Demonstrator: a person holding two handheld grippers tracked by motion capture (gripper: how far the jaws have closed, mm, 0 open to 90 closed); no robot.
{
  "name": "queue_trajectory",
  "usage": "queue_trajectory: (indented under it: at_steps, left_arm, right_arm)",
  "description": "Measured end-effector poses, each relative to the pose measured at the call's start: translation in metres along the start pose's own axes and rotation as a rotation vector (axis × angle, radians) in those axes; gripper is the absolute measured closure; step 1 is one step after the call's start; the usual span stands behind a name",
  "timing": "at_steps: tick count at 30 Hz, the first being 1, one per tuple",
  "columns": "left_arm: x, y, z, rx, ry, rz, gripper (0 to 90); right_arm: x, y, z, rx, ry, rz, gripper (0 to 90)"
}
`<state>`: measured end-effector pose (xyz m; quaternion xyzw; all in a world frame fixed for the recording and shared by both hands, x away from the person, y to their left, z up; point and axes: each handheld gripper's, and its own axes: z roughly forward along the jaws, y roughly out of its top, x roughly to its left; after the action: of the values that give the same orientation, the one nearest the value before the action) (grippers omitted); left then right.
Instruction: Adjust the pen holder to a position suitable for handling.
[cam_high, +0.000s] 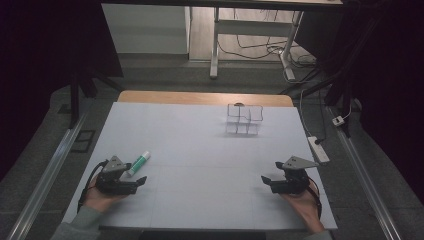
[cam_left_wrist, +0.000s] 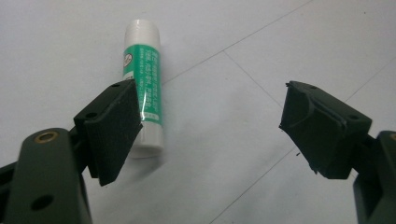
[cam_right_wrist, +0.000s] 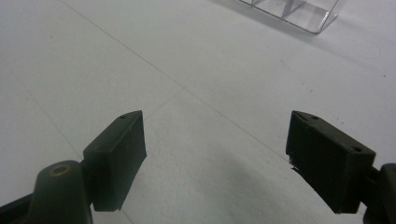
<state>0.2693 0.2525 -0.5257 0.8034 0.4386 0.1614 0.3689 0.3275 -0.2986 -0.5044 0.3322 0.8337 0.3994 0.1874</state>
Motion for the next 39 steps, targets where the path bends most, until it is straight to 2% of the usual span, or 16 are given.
queue_trajectory:
  at_steps: [5,10,13,16,24,30,39]
  left_arm:
    - [0.0,0.0,0.0,0.0,-0.001,0.001,19.9]
    - [0.0,0.0,0.001,0.002,0.001,0.001,20.0]
    - [0.001,0.0,0.002,0.004,0.0,0.0,20.0]
    - [0.0,0.0,0.001,0.003,-0.002,0.002,20.1]
    - [0.0,0.0,0.001,0.0,-0.009,0.006,20.2]
    - [0.0,0.0,0.002,0.007,-0.008,0.008,20.3]
    - [-0.001,0.0,0.002,0.008,-0.005,0.008,20.3]
  right_arm:
    - [0.001,0.001,0.001,-0.002,0.0,0.003,19.7]
    - [-0.001,0.004,-0.001,-0.018,0.012,0.031,19.7]
    - [-0.001,0.009,0.001,-0.015,0.0,0.04,20.2]
    - [-0.002,0.014,0.003,-0.026,0.018,0.059,20.1]
    - [-0.006,0.035,0.012,-0.009,-0.049,0.067,22.8]
    - [-0.014,0.037,0.02,-0.001,-0.057,0.091,26.1]
    - [-0.031,0.044,0.033,0.021,-0.107,0.12,35.6]
